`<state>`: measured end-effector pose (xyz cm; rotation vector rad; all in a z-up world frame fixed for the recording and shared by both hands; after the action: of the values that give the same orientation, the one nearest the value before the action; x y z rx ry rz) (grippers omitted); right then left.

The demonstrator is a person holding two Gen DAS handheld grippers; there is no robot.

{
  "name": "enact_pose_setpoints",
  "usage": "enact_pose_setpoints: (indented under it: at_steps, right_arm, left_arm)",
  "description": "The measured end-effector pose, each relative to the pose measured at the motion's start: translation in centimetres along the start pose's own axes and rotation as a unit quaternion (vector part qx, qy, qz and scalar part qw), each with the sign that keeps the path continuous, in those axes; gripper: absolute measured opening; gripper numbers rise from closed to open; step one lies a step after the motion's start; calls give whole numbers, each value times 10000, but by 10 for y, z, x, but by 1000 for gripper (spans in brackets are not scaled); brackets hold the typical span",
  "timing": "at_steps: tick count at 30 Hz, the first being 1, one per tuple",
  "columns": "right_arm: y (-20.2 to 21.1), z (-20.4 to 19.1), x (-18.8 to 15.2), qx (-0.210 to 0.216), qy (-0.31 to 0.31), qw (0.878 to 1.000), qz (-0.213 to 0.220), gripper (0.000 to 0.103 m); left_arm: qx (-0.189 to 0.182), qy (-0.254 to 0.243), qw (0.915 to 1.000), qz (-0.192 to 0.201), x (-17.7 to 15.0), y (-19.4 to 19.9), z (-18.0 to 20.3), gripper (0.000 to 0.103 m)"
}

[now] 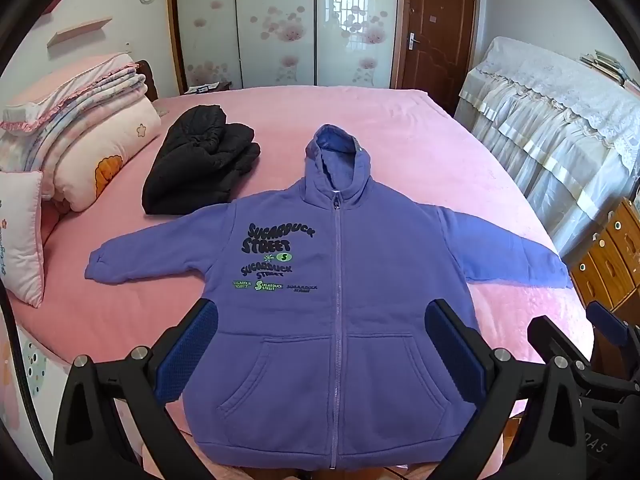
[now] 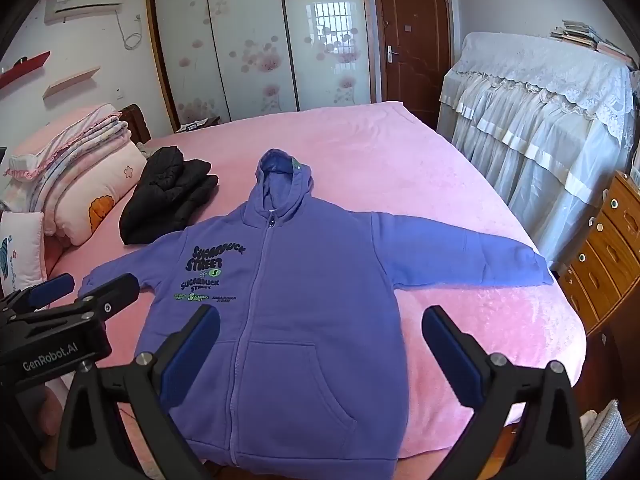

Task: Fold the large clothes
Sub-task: 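Move both tools toward the spread purple hoodie on the bed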

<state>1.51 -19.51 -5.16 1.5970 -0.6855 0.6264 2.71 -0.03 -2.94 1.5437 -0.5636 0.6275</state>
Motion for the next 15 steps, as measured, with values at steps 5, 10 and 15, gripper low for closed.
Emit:
enact_pose_setpoints:
  at_steps: [5,10,15]
  right_arm:
    - [0,0,0,100,-70,9999,-79,102]
    - [-3,5,-1,178,-89,9998,-17,102]
    - [3,11,-2,219,-188,9996,45,102]
  left_arm:
    - [0,-2,10000,-51,-1,0,1,103]
    - [-75,86,9998,-136,-4,-7,-2,102]
    - [-160,100,9995,-237,-3,-7,5,103]
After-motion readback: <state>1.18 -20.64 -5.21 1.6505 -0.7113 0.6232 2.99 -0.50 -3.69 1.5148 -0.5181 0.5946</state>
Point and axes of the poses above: each gripper's, at about its wrist camera, not at the fingertips, and y roughly against the way its jaws point, z to its right, x to its top, the point moved 4 cm from there along -y, roughly the way its jaws point, and after that the axes turned 4 degrees about x, right-handed, at the moved point
